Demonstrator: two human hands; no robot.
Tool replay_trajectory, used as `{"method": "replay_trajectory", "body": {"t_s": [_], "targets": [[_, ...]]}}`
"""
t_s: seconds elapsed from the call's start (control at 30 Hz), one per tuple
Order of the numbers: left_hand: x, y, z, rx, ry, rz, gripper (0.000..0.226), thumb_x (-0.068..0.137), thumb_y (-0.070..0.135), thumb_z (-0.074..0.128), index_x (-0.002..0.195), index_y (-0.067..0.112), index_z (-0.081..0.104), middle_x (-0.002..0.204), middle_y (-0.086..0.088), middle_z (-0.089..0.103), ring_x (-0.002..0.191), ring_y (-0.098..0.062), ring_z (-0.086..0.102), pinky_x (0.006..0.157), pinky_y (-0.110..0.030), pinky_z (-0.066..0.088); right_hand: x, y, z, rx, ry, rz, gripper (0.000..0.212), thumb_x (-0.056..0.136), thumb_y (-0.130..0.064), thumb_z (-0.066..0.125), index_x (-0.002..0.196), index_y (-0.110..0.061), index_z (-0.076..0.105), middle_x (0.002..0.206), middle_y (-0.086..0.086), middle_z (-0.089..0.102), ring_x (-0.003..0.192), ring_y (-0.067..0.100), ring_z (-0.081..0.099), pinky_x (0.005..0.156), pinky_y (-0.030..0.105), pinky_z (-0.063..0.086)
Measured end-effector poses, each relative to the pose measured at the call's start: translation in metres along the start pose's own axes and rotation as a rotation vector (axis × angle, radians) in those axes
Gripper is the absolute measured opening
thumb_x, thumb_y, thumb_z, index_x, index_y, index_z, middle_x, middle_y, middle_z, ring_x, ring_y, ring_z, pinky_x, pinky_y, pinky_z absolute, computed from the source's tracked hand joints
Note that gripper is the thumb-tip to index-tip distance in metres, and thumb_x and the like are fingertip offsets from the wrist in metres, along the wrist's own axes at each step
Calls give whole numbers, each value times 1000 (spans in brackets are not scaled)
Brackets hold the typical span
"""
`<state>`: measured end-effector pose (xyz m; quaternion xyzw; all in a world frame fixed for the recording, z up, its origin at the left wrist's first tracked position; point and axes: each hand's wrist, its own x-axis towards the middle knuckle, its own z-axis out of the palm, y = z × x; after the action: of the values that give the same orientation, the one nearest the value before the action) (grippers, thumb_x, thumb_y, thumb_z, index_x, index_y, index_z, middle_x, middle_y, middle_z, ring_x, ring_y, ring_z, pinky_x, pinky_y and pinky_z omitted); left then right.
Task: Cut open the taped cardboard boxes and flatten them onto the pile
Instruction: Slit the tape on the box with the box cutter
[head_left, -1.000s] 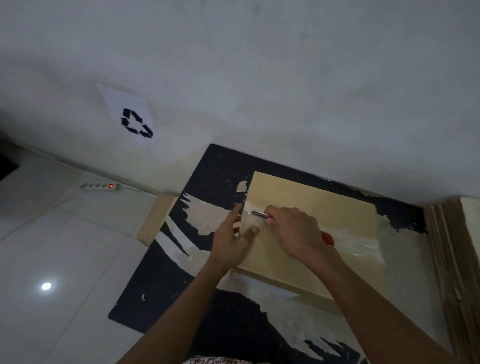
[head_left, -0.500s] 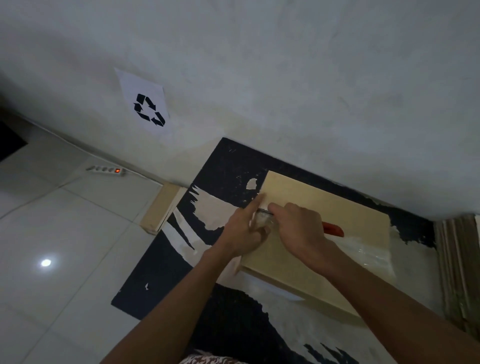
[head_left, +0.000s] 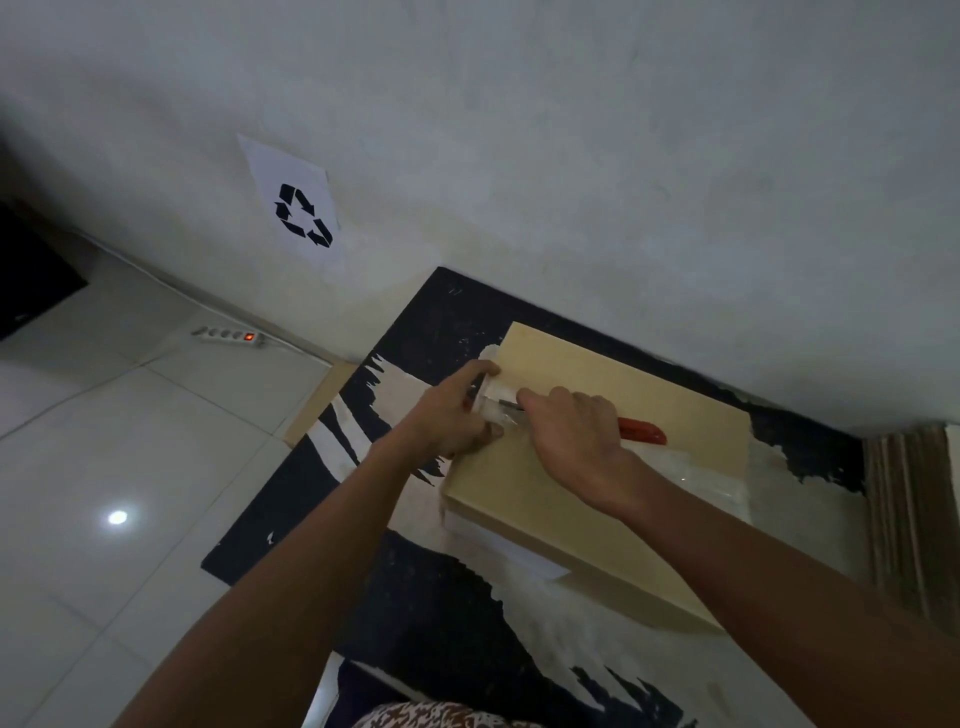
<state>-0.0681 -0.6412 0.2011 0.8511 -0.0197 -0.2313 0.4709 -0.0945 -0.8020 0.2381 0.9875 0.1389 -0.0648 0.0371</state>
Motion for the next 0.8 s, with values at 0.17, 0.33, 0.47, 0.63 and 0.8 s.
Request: {"method": "replay_trajectory", "body": {"t_s": [0.17, 0.33, 0.47, 0.63, 0.8], "targets": [[-5, 5, 2, -5, 24, -26, 68, 90, 14, 68, 144, 38, 34, 118, 3, 44, 100, -21, 50, 72, -28, 48, -4, 5, 3, -15, 21, 2, 26, 104, -20, 37, 125, -22, 52, 110, 8, 61, 96, 27, 60, 71, 35, 35], [-6, 4, 2, 12, 33, -28, 68, 89, 15, 68, 142, 40, 35, 121, 1, 45, 103, -23, 52, 80, -35, 50, -17, 19, 7, -17, 17, 33, 27, 104, -21, 35, 126, -24, 51, 108, 6, 61, 94, 26, 60, 71, 35, 36], [-6, 5, 1, 7, 19, -26, 68, 89, 16, 69, 143, 39, 35, 122, 1, 45, 106, -26, 52, 86, -41, 51, -27, 28, 9, -15, 21, 54, 28, 104, -18, 35, 126, -22, 51, 108, 7, 61, 95, 27, 60, 70, 34, 34], [-6, 5, 3, 1, 25, -11, 66, 91, 16, 68, 144, 37, 36, 125, 1, 46, 107, -24, 51, 91, -45, 51, -46, 49, 15, -92, 9, 100, 26, 102, -16, 39, 123, -23, 53, 105, 5, 62, 93, 27, 61, 69, 33, 33], [-4, 11, 11, 19, 66, -19, 65, 93, 17, 66, 147, 37, 38, 138, -4, 48, 109, -21, 49, 103, -46, 45, -63, 67, 17, -101, -9, 161, 25, 102, -17, 40, 121, -24, 55, 105, 5, 63, 95, 26, 61, 73, 34, 39]]}}
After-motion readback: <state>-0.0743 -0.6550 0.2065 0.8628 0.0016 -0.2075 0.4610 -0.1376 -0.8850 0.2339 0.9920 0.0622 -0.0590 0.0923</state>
